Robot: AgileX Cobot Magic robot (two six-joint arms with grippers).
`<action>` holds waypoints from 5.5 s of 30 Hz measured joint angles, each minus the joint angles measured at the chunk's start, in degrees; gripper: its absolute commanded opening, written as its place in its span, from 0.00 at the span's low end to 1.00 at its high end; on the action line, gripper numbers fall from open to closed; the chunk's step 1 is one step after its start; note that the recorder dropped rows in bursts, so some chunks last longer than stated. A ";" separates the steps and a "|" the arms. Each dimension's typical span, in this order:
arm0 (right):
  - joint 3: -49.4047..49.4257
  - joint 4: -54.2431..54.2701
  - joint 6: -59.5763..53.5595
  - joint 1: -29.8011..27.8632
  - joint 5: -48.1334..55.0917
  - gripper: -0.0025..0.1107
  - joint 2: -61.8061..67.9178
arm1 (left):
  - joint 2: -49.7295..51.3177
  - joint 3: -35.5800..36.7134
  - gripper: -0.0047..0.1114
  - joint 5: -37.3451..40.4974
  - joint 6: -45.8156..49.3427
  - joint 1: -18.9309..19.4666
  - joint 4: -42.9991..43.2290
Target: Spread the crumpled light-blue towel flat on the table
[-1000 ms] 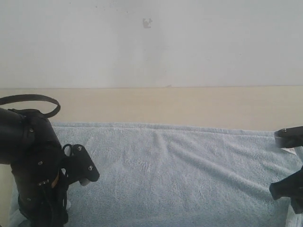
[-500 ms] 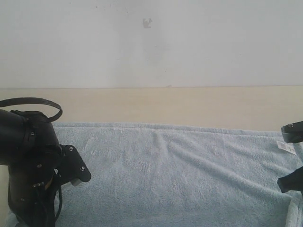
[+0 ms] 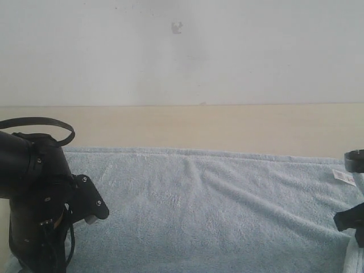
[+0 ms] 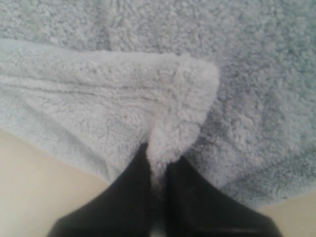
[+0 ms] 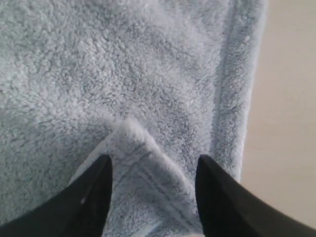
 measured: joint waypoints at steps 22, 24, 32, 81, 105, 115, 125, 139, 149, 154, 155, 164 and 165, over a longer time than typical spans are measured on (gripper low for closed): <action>-2.33 1.32 0.22 0.00 1.63 0.02 1.50 | -0.11 -2.63 0.08 2.90 -3.81 0.00 0.10; -2.33 2.11 0.78 0.00 1.78 0.02 -0.71 | -1.15 -2.90 0.08 3.41 -9.02 0.00 3.83; -2.33 11.73 -1.47 0.00 -0.70 0.02 -13.42 | -15.20 1.43 0.08 -5.45 -23.35 0.00 10.46; -32.96 12.26 -7.72 0.00 -15.43 0.02 -28.77 | -35.53 -27.51 0.08 -4.82 -67.19 2.06 66.85; -10.60 8.96 -8.13 0.00 7.37 0.02 -28.88 | -30.44 -3.40 0.08 -11.14 -19.91 6.94 5.82; -7.27 8.96 -8.13 0.00 12.46 0.02 -25.99 | -24.22 -3.40 0.08 3.46 -14.31 6.94 3.65; -2.99 8.96 -8.13 0.00 14.11 0.02 -25.97 | -23.06 2.45 0.08 6.33 -5.37 6.94 -6.57; -2.35 10.65 -8.13 0.00 12.84 0.02 -25.97 | -23.06 9.06 0.08 1.96 -2.85 6.94 -11.42; -2.31 11.16 -7.89 0.00 5.66 0.02 -25.38 | -30.96 9.06 0.08 -2.77 -13.42 7.14 -0.13; -3.26 11.29 -6.34 0.00 -4.80 0.02 -19.41 | -30.19 8.83 0.08 -12.55 -26.77 11.30 13.10; -3.78 11.29 -6.05 0.00 -5.19 0.02 -17.50 | -29.50 8.48 0.08 -13.81 -28.06 12.59 14.14; -28.57 10.85 -4.72 0.00 -0.75 0.02 -0.58 | -20.10 -12.72 0.08 -20.57 -20.24 29.02 0.05; -33.56 10.46 -4.72 0.00 -0.64 0.02 -0.43 | -20.00 -16.88 0.08 -22.01 -19.35 30.24 -2.61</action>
